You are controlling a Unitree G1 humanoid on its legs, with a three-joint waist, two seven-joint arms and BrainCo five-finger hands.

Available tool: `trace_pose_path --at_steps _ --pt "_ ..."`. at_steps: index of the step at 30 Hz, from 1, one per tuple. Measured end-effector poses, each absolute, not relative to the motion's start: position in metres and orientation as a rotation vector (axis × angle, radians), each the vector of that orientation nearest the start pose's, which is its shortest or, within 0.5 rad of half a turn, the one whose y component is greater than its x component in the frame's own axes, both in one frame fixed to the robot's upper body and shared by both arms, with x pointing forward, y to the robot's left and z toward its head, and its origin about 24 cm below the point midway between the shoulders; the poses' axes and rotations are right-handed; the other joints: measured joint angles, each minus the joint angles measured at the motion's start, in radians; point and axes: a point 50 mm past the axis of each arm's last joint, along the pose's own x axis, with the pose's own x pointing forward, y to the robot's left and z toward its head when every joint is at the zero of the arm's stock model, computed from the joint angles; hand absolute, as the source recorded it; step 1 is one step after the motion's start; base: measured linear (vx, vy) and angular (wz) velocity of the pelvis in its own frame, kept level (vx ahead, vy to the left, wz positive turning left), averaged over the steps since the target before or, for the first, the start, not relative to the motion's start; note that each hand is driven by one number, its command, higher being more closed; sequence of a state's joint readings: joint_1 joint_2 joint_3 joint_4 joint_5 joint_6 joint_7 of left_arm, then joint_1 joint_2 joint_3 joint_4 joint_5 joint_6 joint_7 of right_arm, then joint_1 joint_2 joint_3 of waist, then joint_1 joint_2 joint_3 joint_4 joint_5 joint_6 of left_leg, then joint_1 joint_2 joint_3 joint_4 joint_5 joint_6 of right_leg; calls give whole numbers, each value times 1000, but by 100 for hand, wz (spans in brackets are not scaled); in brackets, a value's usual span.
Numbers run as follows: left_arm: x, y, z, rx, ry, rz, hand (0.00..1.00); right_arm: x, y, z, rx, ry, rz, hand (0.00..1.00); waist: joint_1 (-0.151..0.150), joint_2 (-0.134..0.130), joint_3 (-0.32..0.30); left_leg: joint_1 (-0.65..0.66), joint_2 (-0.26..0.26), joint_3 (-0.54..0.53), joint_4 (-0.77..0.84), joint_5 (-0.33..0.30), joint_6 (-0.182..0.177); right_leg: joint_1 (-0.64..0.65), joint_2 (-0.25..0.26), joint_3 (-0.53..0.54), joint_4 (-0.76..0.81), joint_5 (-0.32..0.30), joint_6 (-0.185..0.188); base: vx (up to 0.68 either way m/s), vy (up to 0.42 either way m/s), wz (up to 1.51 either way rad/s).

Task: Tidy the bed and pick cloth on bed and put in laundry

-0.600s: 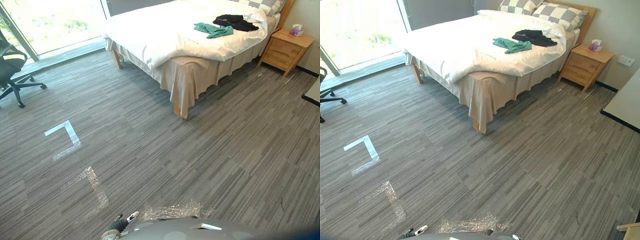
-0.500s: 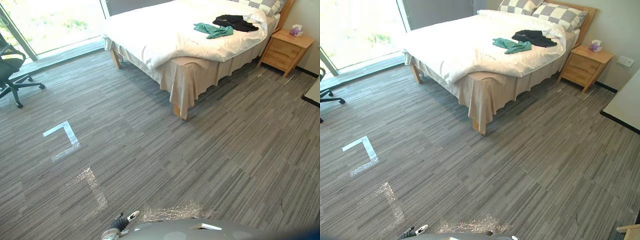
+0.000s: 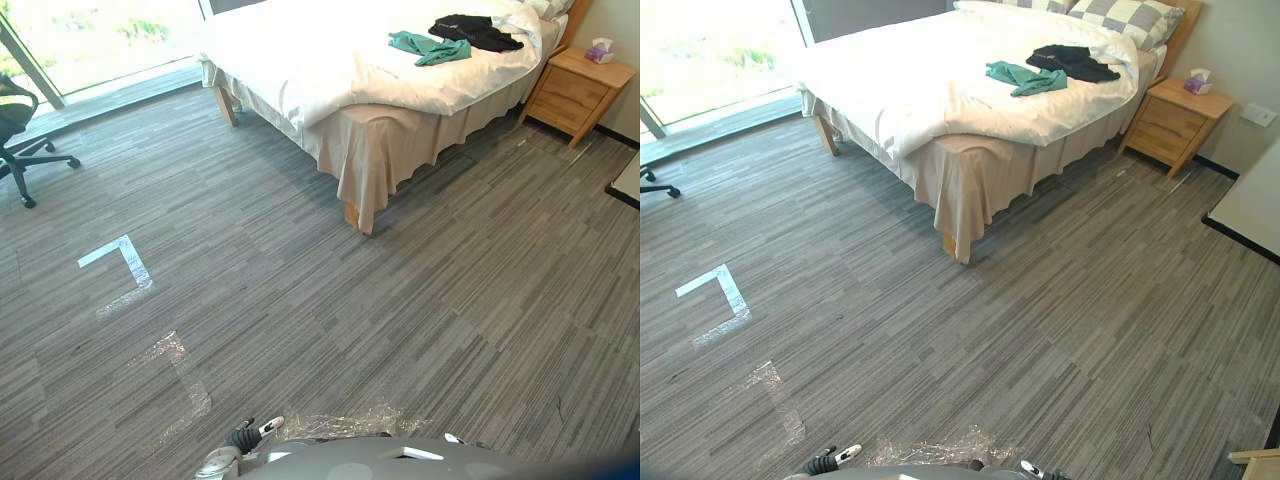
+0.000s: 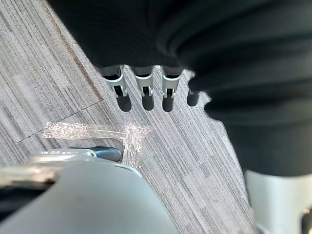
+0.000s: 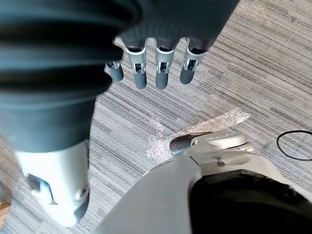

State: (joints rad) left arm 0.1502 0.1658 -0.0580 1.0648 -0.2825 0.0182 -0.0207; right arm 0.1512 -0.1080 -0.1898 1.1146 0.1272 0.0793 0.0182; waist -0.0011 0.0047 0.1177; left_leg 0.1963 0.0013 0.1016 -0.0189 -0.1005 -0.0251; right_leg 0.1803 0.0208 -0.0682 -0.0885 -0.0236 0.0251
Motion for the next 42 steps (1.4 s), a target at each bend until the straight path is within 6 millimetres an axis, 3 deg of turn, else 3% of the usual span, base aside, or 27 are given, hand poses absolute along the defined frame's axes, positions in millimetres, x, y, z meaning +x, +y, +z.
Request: trace_pose_path --at_steps 8,10,13,14,16,18,19,20,21,23,24,25,26,27,28,29,30,31,32,34,36,37,38,39,40,42 --pt "62 209 -166 -63 1221 191 0 43 -212 -171 137 1290 -323 0 -2 -3 2 11 1 12 0 -1 -1 5 0 7 4 3 -8 -53 -20 -4" --pt "65 209 -166 -61 1217 187 0 46 -213 -170 134 1270 -323 0 -5 -1 14 -7 2 26 3 -6 -5 -40 0 14 68 -34 -33 -80 -23 -13" --pt "78 212 -163 -47 1189 184 0 56 -210 -168 155 1228 -355 0 -6 -18 66 -8 0 59 29 -12 8 -155 -17 21 305 -153 -22 -79 -20 -24" --pt "80 217 -162 -35 1188 189 0 58 -209 -168 166 1235 -382 0 -6 -36 87 -8 -4 83 54 -23 21 -193 -49 -18 396 -207 -6 -48 -29 -34" --pt "77 221 -162 -6 1205 176 0 53 -205 -170 193 1275 -413 0 -10 -53 104 -1 -2 107 85 -43 23 -212 -70 -45 474 -246 46 -7 -37 -24" --pt "77 221 -162 1 1210 168 0 47 -201 -171 225 1308 -430 0 -7 -57 116 22 6 135 93 -60 22 -246 -89 -92 568 -248 82 29 -48 -41" --pt "78 219 -162 -4 1207 166 0 46 -202 -171 230 1315 -433 0 -9 -48 126 41 23 157 92 -74 20 -283 -95 -120 656 -226 119 20 -66 -65" --pt "77 218 -163 -5 1210 165 0 46 -203 -171 232 1314 -436 0 -11 -36 134 51 35 165 91 -84 21 -302 -98 -140 701 -241 100 33 -50 -58" --pt "77 218 -163 -4 1215 164 0 44 -207 -171 243 1316 -453 0 -18 -30 139 67 56 168 93 -103 12 -331 -105 -159 724 -271 48 81 -82 -39" --pt "79 218 -163 -3 1215 163 0 42 -207 -172 249 1331 -448 0 -32 -20 145 72 116 177 106 -124 -19 -378 -104 -172 630 -258 33 151 -126 -19" --pt "83 218 -162 -4 1208 157 0 39 -205 -172 263 1340 -432 0 -41 -13 152 72 155 177 107 -140 -45 -412 -108 -172 495 -184 37 267 -214 -10" --pt "85 221 -161 -4 1203 152 0 34 -203 -173 279 1355 -425 0 -40 -22 157 73 170 181 103 -148 -58 -447 -134 -169 347 -92 61 289 -223 -16" --pt "86 223 -161 -1 1201 150 0 32 -201 -174 283 1364 -418 0 -39 -34 163 82 169 189 104 -156 -73 -463 -154 -168 311 -64 85 345 -268 -22" --pt "86 228 -160 8 1206 153 0 25 -196 -175 296 1391 -414 0 -40 -52 176 117 168 195 113 -180 -110 -471 -200 -162 271 -29 107 492 -381 -25" --pt "88 223 -161 -4 1204 144 0 13 -194 -176 289 1432 -407 0 -43 -33 187 169 205 216 123 -216 -123 -466 -187 -181 323 76 66 527 -398 -15" --pt "90 218 -161 -9 1201 130 0 11 -195 -176 298 1430 -415 0 -51 -2 189 182 228 223 125 -227 -108 -476 -172 -190 375 70 58 476 -344 -6" --pt "92 211 -162 -11 1197 111 0 8 -205 -175 254 1426 -421 0 -66 29 173 186 251 224 133 -219 -75 -532 -159 -194 497 21 1 299 -197 1" --pt "95 211 -161 -7 1188 106 0 11 -207 -174 242 1419 -418 0 -66 29 173 186 254 225 148 -199 -72 -555 -162 -192 550 -5 -24 479 -364 -27" --pt "100 206 -161 -25 1176 108 0 16 -209 -174 223 1400 -412 0 -72 40 165 171 284 213 240 -128 -75 -568 -149 -195 634 -88 -67 575 -450 -35" --pt "102 200 -161 -48 1164 107 0 16 -214 -173 193 1395 -409 0 -79 58 148 146 315 198 317 -61 -64 -543 -122 -198 634 -129 -73 538 -400 -20" --pt "105 189 -162 -122 1136 130 0 21 -221 -171 126 1376 -380 0 -89 73 137 9 389 130 608 150 -54 -436 -58 -205 534 -160 -90 483 -299 -6" --pt "106 185 -162 -147 1127 136 0 25 -223 -171 110 1361 -375 0 -90 76 136 -51 400 103 730 122 -54 -402 -39 -204 495 -159 -91 483 -226 -7" --pt "114 186 -158 -159 1074 161 0 30 -226 -170 100 1343 -372 0 -86 76 137 -164 387 58 935 37 -58 -325 -9 -196 416 -157 -107 496 -174 2" --pt "121 189 -154 -167 1036 172 0 36 -227 -169 96 1327 -369 0 -84 63 144 -251 331 25 1039 -38 -62 -242 7 -194 347 -145 -138 492 -160 3" --pt "124 189 -152 -170 1019 173 0 39 -229 -169 91 1318 -369 0 -76 57 147 -285 299 19 1051 -65 -62 -203 12 -192 320 -143 -153 455 -135 -6" --pt "135 184 -146 -207 946 173 0 47 -234 -167 79 1284 -372 0 -28 49 154 -374 200 71 956 -133 -54 -110 17 -178 270 -133 -149 444 -108 -47"
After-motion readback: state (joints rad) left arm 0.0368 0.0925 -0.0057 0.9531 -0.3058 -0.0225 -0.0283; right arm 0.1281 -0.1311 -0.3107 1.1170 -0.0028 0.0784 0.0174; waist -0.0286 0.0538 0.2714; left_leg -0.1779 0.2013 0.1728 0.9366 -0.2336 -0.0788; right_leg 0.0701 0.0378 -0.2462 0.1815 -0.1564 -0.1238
